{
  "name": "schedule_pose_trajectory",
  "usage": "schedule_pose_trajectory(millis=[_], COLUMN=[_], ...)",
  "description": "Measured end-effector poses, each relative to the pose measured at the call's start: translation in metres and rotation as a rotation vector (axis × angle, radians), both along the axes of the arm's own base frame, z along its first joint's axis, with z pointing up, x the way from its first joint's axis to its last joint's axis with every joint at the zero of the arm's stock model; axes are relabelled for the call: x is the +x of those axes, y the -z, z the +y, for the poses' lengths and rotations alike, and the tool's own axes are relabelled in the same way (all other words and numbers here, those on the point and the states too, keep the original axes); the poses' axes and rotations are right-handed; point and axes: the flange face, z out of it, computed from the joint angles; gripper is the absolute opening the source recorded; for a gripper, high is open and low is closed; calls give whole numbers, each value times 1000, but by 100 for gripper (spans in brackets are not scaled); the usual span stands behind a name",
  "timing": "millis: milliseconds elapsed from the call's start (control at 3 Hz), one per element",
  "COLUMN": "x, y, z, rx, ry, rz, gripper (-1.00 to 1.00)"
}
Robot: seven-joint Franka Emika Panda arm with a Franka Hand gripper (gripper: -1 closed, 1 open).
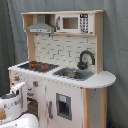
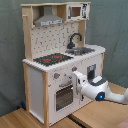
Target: Play with the kitchen
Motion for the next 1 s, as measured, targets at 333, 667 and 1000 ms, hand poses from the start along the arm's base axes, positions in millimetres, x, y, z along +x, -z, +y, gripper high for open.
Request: schedule_pose_trajectory(millis=[333,667,1000], x=[0,-5,-22], y=[0,2,3], z=[-1,0,7], rx=[2,15,4], ry=[3,29,53], rz=[-1,-18,-40], gripper=[-100,-100,-100])
